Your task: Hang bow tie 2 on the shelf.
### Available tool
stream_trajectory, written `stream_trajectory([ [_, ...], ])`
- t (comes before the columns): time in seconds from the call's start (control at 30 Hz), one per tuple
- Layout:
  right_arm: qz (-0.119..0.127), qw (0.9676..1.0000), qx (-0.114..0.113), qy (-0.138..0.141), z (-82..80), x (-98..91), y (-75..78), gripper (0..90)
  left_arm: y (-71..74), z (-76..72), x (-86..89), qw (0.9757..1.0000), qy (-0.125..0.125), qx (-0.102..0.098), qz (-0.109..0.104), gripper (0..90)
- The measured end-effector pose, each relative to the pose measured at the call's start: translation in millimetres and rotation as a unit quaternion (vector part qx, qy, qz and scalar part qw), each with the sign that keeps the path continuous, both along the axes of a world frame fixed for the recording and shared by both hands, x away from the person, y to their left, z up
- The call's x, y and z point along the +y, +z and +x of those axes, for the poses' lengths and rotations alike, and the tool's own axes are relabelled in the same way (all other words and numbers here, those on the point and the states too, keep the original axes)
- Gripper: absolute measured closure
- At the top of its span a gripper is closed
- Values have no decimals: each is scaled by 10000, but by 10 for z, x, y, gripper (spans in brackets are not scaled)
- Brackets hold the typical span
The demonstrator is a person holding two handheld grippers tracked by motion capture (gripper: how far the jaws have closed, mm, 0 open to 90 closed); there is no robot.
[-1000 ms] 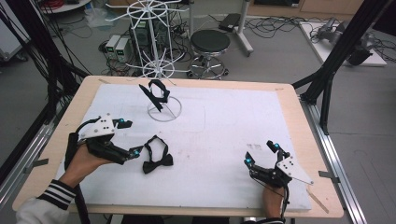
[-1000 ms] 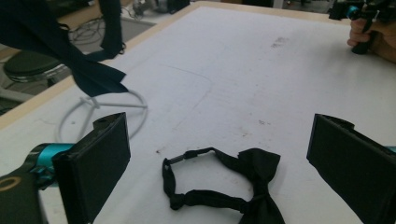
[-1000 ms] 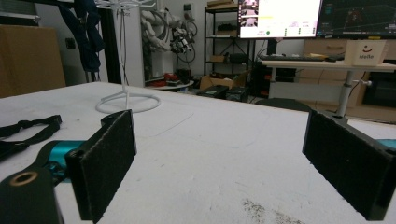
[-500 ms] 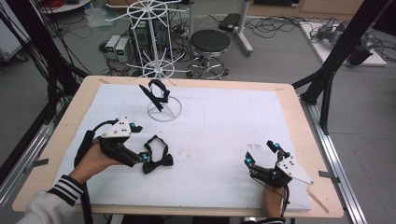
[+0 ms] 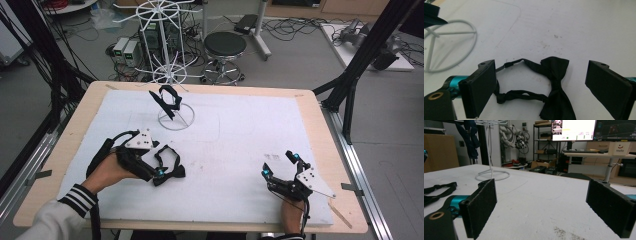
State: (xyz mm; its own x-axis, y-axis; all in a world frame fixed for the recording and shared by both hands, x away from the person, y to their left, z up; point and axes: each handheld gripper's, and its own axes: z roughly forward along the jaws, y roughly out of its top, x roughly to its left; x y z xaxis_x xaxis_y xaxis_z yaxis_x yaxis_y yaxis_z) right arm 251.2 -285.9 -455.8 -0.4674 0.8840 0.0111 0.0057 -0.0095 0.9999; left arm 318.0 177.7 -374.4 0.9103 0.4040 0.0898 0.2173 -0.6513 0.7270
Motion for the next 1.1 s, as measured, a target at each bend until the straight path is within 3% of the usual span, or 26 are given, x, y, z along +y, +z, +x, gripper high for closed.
stream_trajectory([
  [0.27,23,10000,34,10,1,-1,1,91,-89,24,-91,9989,-62,218,411,151],
  [0.47,11,10000,4,6,-2,-2,1,91,-143,40,-191,9958,-57,427,806,178],
  [0.77,24,10000,9,5,-6,-1,-1,91,-172,61,-297,9926,-155,625,1027,259],
  [0.87,23,10000,9,8,-7,-1,-1,91,-195,69,-324,9905,-213,729,1149,281],
  [1.0,33,10000,10,4,-8,0,0,91,-239,63,-401,9835,-282,882,1556,280],
  [1.1,21,10000,0,12,-6,-4,-1,91,-250,66,-445,9802,-349,879,1738,300],
])
